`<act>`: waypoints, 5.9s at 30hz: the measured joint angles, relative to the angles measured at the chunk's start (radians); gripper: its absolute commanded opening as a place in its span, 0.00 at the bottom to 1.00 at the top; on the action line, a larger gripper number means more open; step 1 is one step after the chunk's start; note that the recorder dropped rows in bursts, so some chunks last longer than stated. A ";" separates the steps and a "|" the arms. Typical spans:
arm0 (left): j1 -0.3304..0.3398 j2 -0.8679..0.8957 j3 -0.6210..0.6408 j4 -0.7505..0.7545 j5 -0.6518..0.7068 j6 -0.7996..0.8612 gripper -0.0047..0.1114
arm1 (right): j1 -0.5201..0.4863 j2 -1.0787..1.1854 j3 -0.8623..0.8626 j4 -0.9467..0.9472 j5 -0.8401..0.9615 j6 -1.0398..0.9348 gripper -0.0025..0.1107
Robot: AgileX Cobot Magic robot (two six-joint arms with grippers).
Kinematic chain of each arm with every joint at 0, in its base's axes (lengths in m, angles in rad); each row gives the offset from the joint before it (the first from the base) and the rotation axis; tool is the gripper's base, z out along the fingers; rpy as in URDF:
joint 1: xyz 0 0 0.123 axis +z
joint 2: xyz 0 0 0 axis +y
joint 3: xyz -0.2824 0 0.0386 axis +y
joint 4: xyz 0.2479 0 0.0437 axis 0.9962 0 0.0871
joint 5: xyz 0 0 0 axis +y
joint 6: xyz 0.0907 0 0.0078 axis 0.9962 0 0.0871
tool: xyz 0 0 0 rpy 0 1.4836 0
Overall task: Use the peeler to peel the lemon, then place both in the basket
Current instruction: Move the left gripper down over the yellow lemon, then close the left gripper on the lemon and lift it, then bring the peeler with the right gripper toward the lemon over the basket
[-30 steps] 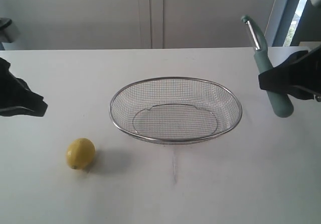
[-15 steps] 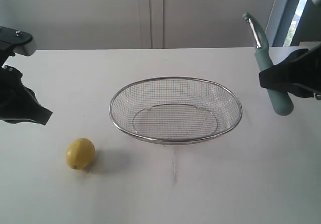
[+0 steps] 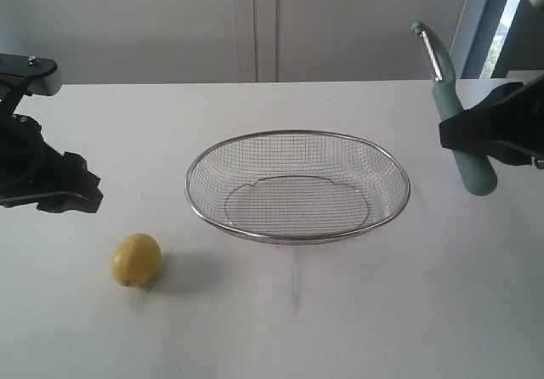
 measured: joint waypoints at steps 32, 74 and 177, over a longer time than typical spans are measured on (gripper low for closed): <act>-0.030 0.167 0.000 -0.148 -0.054 -0.006 0.89 | 0.000 0.000 0.000 0.000 0.000 0.000 0.02; -0.067 0.432 0.000 -0.202 -0.246 0.047 0.83 | 0.000 0.000 0.000 0.000 0.018 0.000 0.02; -0.100 -0.179 -0.062 -0.715 0.106 1.070 0.04 | 0.354 0.532 0.000 0.678 0.049 -0.517 0.02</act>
